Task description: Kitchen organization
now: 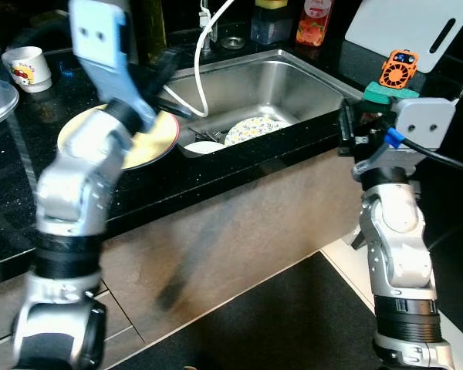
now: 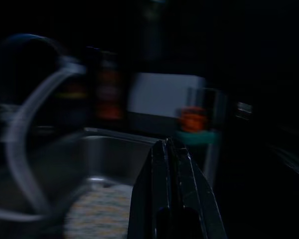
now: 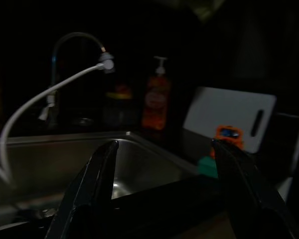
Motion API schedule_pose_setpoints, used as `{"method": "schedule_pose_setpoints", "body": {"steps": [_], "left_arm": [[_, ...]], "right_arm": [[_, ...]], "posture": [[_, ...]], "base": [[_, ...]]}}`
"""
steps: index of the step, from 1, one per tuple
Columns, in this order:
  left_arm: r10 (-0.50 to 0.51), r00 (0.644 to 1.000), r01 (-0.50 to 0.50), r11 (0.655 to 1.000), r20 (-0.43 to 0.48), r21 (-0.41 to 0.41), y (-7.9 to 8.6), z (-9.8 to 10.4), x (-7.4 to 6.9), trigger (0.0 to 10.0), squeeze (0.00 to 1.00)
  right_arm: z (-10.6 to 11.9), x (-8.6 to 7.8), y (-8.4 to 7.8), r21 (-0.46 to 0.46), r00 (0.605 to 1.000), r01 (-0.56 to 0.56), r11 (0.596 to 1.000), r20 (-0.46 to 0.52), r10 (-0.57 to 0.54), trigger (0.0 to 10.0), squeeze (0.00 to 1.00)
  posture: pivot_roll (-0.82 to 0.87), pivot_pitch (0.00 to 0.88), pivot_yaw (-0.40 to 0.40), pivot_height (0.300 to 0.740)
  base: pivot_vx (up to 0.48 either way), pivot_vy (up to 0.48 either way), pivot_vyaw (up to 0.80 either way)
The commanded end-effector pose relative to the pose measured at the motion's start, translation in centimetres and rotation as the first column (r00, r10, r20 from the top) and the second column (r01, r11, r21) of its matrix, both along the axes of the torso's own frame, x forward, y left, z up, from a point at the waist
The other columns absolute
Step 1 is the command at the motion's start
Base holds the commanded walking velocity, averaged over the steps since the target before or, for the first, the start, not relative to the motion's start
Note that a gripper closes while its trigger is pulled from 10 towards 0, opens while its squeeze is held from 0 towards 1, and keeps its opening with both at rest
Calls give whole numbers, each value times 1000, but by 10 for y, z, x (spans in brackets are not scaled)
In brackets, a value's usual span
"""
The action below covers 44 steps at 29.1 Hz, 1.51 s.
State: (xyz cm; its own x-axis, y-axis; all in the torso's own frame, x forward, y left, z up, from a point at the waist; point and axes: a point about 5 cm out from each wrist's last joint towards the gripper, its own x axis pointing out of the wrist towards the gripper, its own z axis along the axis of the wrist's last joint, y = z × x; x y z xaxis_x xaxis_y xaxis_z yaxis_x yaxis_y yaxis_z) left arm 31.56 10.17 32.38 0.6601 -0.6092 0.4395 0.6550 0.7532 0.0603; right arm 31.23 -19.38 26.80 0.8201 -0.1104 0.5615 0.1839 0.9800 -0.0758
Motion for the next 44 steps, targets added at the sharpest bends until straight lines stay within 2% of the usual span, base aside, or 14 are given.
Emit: {"method": "schedule_pose_setpoints", "body": {"steps": [1,3,5,7,10,14,17,22,24,26,31,33,38,44], "left_arm": [[-148,988,149,989,-43,23,-22,-14,-16,10000,0],[-174,984,175,984,-49,25,-26,-17,-19,10000,0],[-279,957,283,958,-81,37,-38,-28,-32,10000,0],[-404,903,418,905,-149,75,-53,-50,-50,10000,0],[-460,863,487,867,-207,104,-58,-67,-61,10000,0],[-462,831,528,831,-310,176,-57,-97,-66,10000,0],[-445,817,534,823,-366,193,-51,-112,-66,10000,0],[-403,769,570,784,-496,246,-34,-149,-76,10000,0],[-378,771,562,782,-513,269,-28,-156,-78,10000,0],[-366,778,549,791,-511,271,-26,-155,-76,10000,0],[-351,800,520,811,-487,269,-26,-150,-70,10000,0],[-313,829,470,839,-463,274,-25,-147,-61,10000,0],[-292,846,437,859,-445,267,-23,-143,-54,10000,0],[-264,856,410,871,-444,272,-20,-145,-52,10000,0]], "right_arm": [[-1,-5,-6,-22,998,58,998,15,-57,10000,0],[-2,-5,-7,-25,998,67,997,14,-66,10000,0],[-5,-6,-12,-30,993,114,993,9,-114,10000,0],[-12,-8,-23,-33,975,221,975,-6,-221,10000,0],[-19,-8,-33,-27,952,302,953,-37,-303,10000,0],[-38,-9,-50,0,906,408,913,-125,-404,10000,0],[-55,-11,-56,29,891,425,905,-190,-413,10000,0],[-105,-19,-61,49,847,439,897,-356,-395,10000,0],[-121,-24,-63,48,824,453,890,-404,-397,10000,0],[-124,-26,-63,37,817,460,887,-407,-407,10000,0],[-117,-22,-60,33,835,443,896,-379,-399,10000,0],[-109,-18,-58,39,851,428,903,-354,-388,10000,0],[-100,-15,-55,30,874,398,917,-317,-369,10000,0],[-101,-15,-56,35,873,400,916,-318,-370,10000,0]], "posture": [[80,84,16,740],[80,84,16,740],[80,86,12,740],[80,87,12,740],[81,84,12,740],[80,79,13,740],[79,79,15,740],[74,76,21,740],[75,75,23,740],[79,78,25,740],[79,78,25,740],[76,87,22,740],[74,89,17,740],[74,89,17,740]], "base": [[0,0,0],[0,0,0],[0,0,0],[0,0,0],[0,0,0],[0,0,0],[0,0,0],[0,0,0],[0,0,0],[0,0,0],[0,0,0],[0,0,0],[0,0,0],[0,0,0]]}}
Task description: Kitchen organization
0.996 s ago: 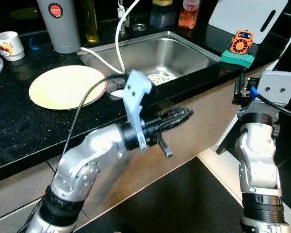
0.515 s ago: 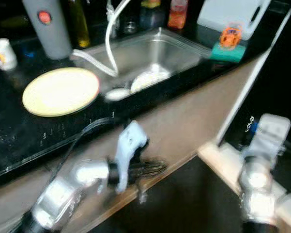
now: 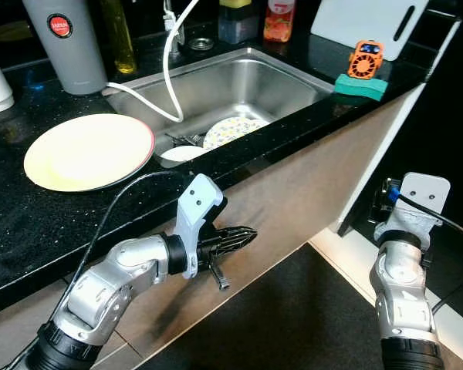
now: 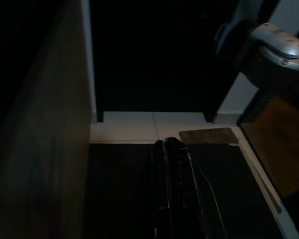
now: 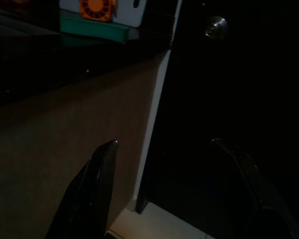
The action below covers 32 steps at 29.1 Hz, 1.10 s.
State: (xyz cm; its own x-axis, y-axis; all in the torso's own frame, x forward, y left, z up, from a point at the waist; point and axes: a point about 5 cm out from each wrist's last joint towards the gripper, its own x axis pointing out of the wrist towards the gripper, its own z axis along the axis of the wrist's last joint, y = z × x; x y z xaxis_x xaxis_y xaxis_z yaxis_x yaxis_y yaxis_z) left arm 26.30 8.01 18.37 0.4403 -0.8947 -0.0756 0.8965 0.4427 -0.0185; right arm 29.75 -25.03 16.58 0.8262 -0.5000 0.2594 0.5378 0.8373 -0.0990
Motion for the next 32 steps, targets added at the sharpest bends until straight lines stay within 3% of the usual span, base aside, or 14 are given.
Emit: {"method": "schedule_pose_setpoints", "body": {"steps": [1,8,19,21,25,32], "left_arm": [[40,999,-40,999,-22,3,3,-7,3,10000,0],[110,993,-109,994,-43,18,11,-19,4,10000,0],[110,994,-110,994,-19,-11,8,-11,9,10000,0],[100,995,-98,992,25,-77,3,6,12,10000,0],[94,994,-86,987,60,-135,0,22,12,10000,0],[153,964,-81,947,216,-309,7,89,22,10000,0]], "right_arm": [[-1,0,1,-1,1000,-11,1000,3,11,10000,0],[-15,-3,2,-3,999,-23,1000,-46,23,10000,0],[-6,0,2,-7,1000,-26,1000,-12,26,10000,0],[2,2,5,-1,999,-33,999,38,33,10000,0],[8,1,6,0,997,-31,1000,69,31,10000,0],[45,3,8,-54,980,-38,998,194,48,10000,0]], "posture": [[73,90,16,740],[73,96,6,740],[69,86,10,740],[69,80,8,740],[71,79,5,740],[73,80,3,740]], "base": [[0,0,0],[0,0,0],[0,0,0],[0,0,0],[0,0,0],[0,0,0]]}}
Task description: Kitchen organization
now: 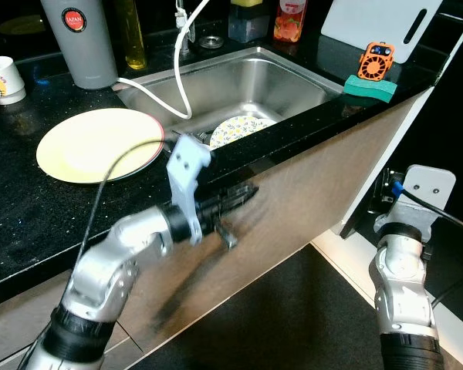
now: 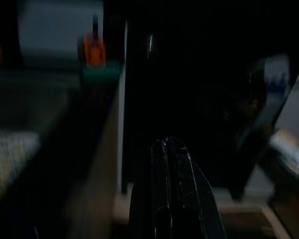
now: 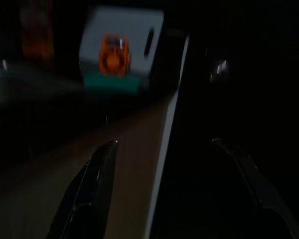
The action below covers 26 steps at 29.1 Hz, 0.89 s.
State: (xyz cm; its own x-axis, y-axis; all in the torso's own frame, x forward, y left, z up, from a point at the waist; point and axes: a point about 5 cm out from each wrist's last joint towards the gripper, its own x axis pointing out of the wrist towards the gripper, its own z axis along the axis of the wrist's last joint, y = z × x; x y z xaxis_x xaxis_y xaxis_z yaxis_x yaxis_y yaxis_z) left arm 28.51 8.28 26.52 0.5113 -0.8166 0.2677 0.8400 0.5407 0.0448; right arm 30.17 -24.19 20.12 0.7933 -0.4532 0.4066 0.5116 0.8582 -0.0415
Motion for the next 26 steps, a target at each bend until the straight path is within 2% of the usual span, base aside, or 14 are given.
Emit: {"method": "schedule_pose_setpoints", "body": {"steps": [1,2,3,5,6,8,9,10,11,12,15,19,22,26], "left_arm": [[12,1000,-11,999,15,-33,4,8,0,10000,0],[12,1000,-11,999,15,-33,4,8,0,10000,0],[47,998,-44,997,47,-64,9,21,4,10000,0],[259,960,-245,960,103,-133,34,49,23,10000,0],[259,960,-245,960,103,-133,34,49,23,10000,0],[491,864,-471,867,112,-160,63,61,43,10000,0],[565,817,-546,822,113,-163,75,63,48,10000,0],[602,790,-583,796,114,-164,82,63,50,10000,0],[602,790,-583,796,114,-164,82,63,50,10000,0],[638,761,-620,768,112,-163,90,65,52,10000,0],[662,742,-641,747,106,-174,96,67,53,10000,0],[723,684,-697,688,98,-201,109,69,56,10000,0],[745,657,-720,666,118,-194,110,69,59,10000,0],[754,646,-731,656,120,-188,111,66,62,10000,0]], "right_arm": [[10,-1,0,-16,999,2,1000,35,-1,10000,0],[10,-1,0,-16,999,2,1000,35,-1,10000,0],[19,-1,2,-30,998,-10,999,64,12,10000,0],[45,1,17,-61,983,-113,992,138,121,10000,0],[45,1,17,-61,983,-113,992,138,121,10000,0],[63,3,32,-68,954,-226,972,187,235,10000,0],[69,3,38,-62,938,-274,960,203,281,10000,0],[72,3,41,-58,928,-301,952,213,306,10000,0],[72,3,41,-58,928,-301,952,213,306,10000,0],[75,3,46,-53,915,-330,942,226,334,10000,0],[79,3,51,-53,901,-360,932,239,362,10000,0],[83,3,67,-42,862,-442,896,256,438,10000,0],[84,2,68,-40,859,-450,892,254,444,10000,0],[84,3,65,-33,864,-441,897,255,435,10000,0]], "posture": [[73,80,3,740],[73,80,3,740],[73,80,1,740],[74,82,2,740],[74,82,2,740],[77,79,1,740],[77,79,1,740],[77,79,1,740],[77,79,1,740],[77,79,1,740],[79,80,4,740],[84,79,4,740],[84,79,4,740],[80,72,7,740]], "base": [[0,0,0],[0,0,0],[0,0,0],[0,0,0],[0,0,0],[0,0,0],[0,0,0],[0,0,0],[0,0,0],[0,0,0],[0,0,0],[0,0,0],[0,0,0],[0,0,0]]}}
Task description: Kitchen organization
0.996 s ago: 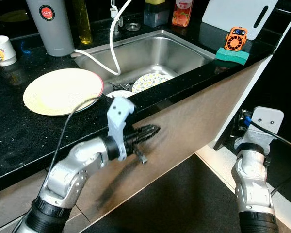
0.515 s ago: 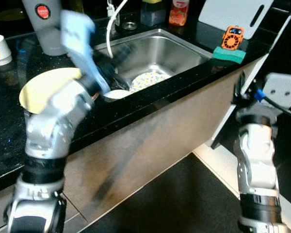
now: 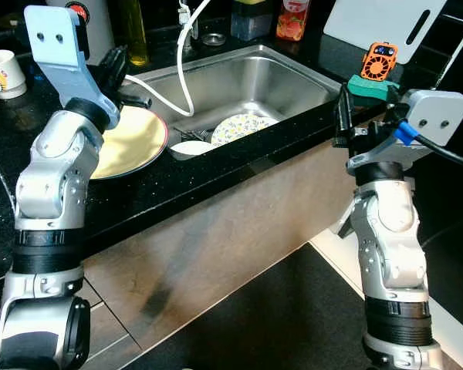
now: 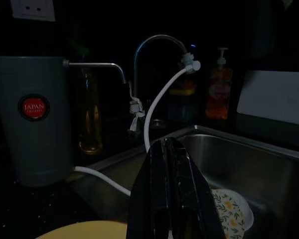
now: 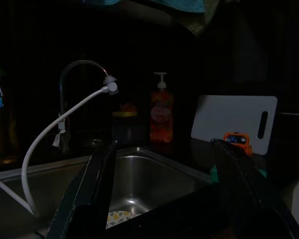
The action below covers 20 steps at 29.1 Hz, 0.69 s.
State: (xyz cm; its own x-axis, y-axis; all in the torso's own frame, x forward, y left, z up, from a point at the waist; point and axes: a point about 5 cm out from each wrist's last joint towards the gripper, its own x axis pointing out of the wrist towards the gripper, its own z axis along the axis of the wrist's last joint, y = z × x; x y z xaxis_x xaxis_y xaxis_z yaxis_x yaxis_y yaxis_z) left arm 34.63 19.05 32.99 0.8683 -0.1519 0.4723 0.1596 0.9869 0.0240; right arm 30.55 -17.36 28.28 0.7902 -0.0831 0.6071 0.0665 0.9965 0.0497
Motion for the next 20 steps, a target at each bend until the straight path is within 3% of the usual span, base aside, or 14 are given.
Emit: {"method": "schedule_pose_setpoints", "body": {"steps": [1,20], "left_arm": [[27,1000,-27,999,7,22,3,1,2,10000,0],[29,1000,-29,999,5,46,-8,-10,9,10000,0]], "right_arm": [[2,-1,-6,16,1000,14,1000,3,-14,10000,0],[-5,0,-6,5,999,17,1000,-40,-16,10000,0]], "posture": [[80,72,7,740],[62,51,5,740]], "base": [[0,0,0],[0,0,0]]}}
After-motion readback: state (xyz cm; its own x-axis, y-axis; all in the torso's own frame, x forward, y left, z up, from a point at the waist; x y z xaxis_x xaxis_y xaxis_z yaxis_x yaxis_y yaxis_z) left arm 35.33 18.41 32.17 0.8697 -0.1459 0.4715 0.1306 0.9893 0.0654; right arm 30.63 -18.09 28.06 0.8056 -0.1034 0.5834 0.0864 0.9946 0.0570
